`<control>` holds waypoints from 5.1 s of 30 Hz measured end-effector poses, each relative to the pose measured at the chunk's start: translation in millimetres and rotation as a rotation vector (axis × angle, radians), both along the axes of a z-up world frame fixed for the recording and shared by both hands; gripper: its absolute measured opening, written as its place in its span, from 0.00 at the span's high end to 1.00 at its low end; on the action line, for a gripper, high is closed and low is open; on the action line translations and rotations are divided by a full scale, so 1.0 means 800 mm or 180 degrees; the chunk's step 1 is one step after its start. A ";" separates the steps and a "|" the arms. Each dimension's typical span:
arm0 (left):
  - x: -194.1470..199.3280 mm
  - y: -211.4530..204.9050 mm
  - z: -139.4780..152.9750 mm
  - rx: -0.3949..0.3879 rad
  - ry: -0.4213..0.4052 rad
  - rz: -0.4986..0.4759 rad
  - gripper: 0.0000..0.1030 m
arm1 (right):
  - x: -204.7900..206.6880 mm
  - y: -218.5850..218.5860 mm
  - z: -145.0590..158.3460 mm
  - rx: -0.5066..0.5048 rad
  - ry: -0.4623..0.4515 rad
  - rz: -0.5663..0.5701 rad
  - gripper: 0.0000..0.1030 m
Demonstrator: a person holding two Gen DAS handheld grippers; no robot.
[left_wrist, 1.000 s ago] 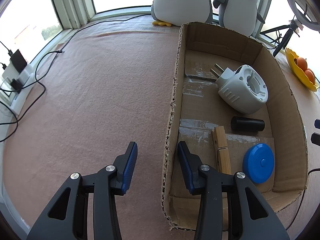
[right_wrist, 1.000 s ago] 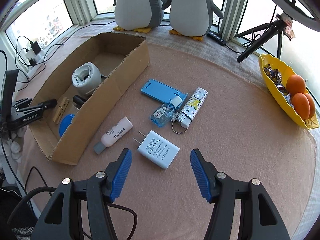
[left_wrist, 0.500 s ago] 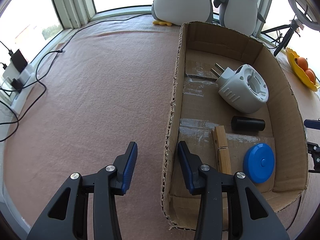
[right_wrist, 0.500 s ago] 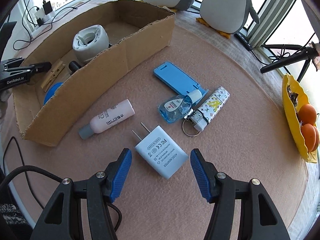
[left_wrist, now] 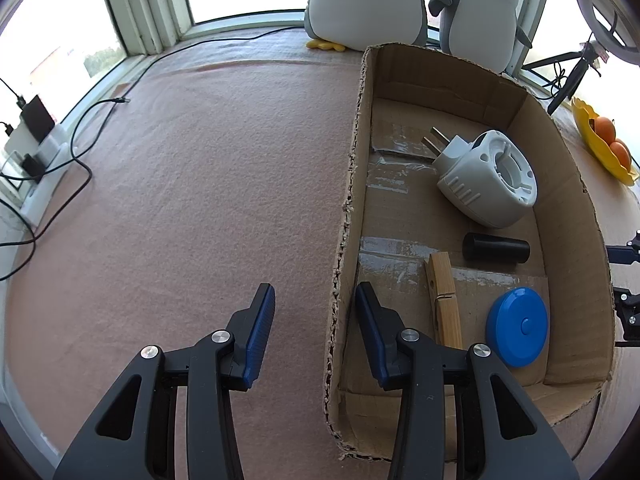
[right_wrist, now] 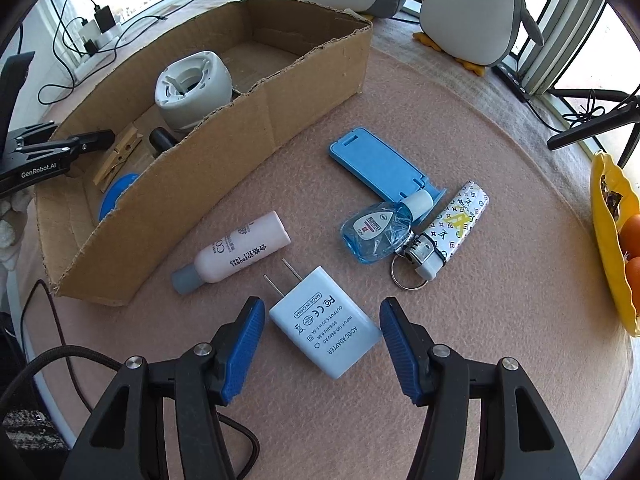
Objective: Organize rigid objects
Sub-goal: 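Move the right tool to the white USB charger and grasp it, then carry the white USB charger with the right tool into the box and release, then move the right tool to the pink-white lotion tube and grasp it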
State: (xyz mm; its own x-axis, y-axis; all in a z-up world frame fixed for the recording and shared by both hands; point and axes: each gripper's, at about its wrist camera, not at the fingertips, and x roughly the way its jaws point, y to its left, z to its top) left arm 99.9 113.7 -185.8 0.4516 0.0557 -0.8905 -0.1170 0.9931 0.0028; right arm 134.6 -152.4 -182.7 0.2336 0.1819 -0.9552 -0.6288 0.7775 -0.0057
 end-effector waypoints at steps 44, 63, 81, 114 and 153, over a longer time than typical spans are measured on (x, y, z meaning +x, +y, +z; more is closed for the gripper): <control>0.002 -0.001 -0.001 -0.0051 -0.0001 0.0006 0.60 | 0.047 0.055 0.108 0.0468 -0.0362 -0.0432 0.50; 0.003 0.000 -0.001 -0.0061 -0.0010 -0.0011 0.60 | 0.115 0.141 0.090 0.0400 -0.0358 -0.0458 0.50; 0.004 0.000 -0.001 -0.0070 -0.0016 -0.0011 0.60 | 0.133 0.147 0.080 0.0451 -0.0315 -0.0562 0.40; 0.006 -0.003 0.000 -0.0006 -0.0017 -0.0138 0.60 | 0.011 0.028 0.202 0.0519 -0.0706 -0.1225 0.40; 0.005 -0.001 0.001 -0.0011 -0.0016 -0.0150 0.60 | 0.029 -0.002 0.005 0.0977 0.0607 -0.1651 0.62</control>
